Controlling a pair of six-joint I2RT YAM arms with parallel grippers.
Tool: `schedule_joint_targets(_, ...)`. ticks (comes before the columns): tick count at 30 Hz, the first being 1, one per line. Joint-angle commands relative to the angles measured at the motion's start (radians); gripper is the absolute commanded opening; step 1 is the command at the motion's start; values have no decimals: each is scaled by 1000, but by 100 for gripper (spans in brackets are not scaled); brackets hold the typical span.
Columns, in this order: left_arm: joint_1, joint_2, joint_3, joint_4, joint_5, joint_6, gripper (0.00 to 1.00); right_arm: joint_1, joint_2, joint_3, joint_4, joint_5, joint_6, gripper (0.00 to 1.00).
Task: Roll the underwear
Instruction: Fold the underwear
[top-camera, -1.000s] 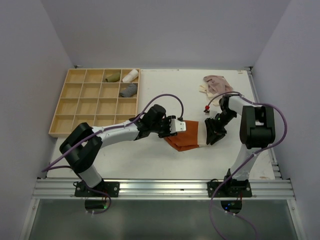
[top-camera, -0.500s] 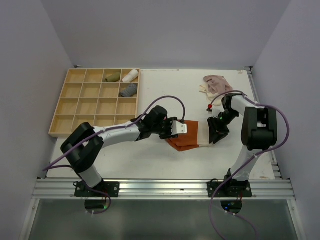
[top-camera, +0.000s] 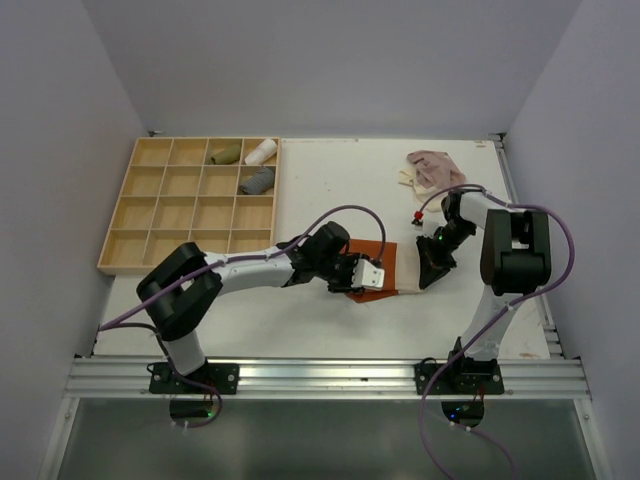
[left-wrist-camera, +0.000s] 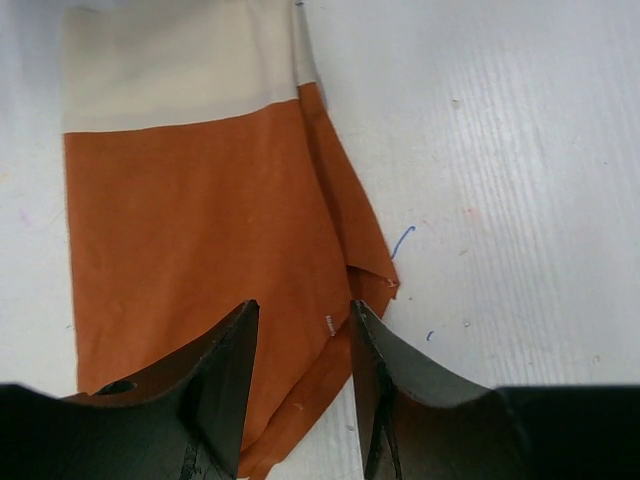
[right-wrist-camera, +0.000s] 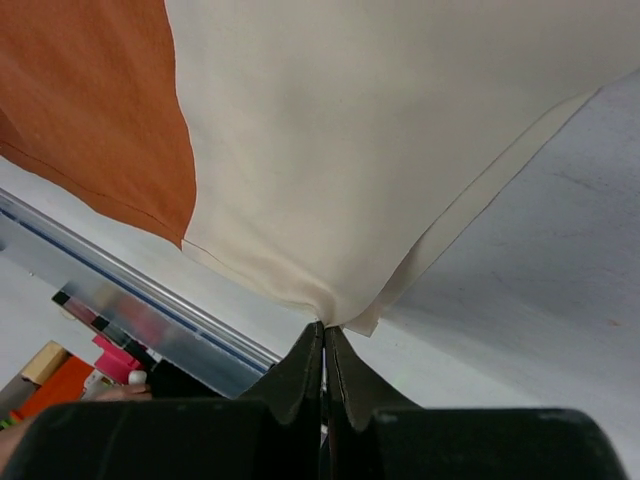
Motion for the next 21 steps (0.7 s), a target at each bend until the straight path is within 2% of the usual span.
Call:
schedule_joint_targets(1,-19,33,45,-57,54,57,45,1,0,10,-1,-29,9,5)
schedule_joint_targets(5,-22,40,47,-68,40,78,45,0,5,12,-4,-32,9,0)
schedule_joint_targets(16,-28,96,60,-46,-42,101,41,0,8,15,-10,-41,1,0)
schedule_joint_targets(21,-28,97,65,-39,-43,97,30,0,8,24,-18,-41,-2,0)
